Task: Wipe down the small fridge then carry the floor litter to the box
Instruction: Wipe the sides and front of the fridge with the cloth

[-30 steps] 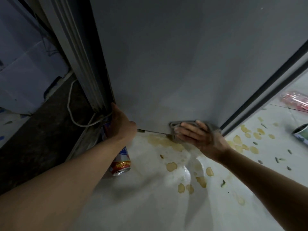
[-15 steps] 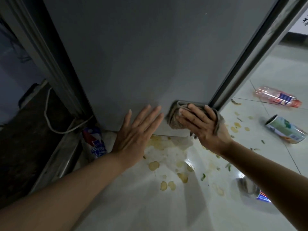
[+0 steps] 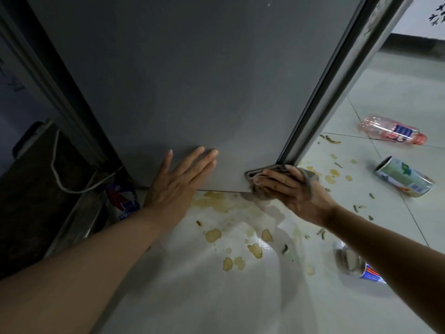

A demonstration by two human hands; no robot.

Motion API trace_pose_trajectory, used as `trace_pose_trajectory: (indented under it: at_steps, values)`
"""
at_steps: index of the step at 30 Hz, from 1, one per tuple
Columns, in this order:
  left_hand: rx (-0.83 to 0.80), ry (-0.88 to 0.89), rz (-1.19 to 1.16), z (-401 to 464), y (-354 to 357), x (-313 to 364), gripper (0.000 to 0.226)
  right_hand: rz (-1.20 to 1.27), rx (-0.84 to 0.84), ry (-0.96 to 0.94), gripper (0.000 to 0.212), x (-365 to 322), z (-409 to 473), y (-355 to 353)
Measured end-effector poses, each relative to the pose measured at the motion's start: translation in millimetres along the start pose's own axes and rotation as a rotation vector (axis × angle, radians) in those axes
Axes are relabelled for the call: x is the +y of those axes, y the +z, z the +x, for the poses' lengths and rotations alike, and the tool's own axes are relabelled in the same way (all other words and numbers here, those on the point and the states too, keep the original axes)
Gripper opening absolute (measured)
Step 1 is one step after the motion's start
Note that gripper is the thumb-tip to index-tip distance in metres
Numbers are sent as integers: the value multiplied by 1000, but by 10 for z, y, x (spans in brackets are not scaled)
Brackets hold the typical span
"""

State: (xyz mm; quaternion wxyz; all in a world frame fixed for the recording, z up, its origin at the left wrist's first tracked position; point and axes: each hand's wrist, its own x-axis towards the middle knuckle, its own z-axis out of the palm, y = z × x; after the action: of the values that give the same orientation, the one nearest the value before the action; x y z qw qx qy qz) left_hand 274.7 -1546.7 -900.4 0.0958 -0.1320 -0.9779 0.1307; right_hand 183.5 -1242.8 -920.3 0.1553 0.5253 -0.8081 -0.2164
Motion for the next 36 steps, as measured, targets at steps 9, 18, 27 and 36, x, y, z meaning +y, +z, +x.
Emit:
trace_pose_trajectory:
  at_steps: [9, 18, 27, 36]
  values:
    - [25, 17, 37, 3, -31, 22, 86, -140, -96, -59, 72, -182, -46, 191]
    - [-195, -45, 152, -32, -343, 57, 88, -166, 51, -57, 32, 102, 46, -188]
    - [-315, -152, -151, 82, -1006, 302, 100, 175, 143, 509, 34, -70, -38, -1054]
    - [78, -162, -465, 322, -1928, 412, 76, 898, 458, 1103, 14, 182, -244, -2043]
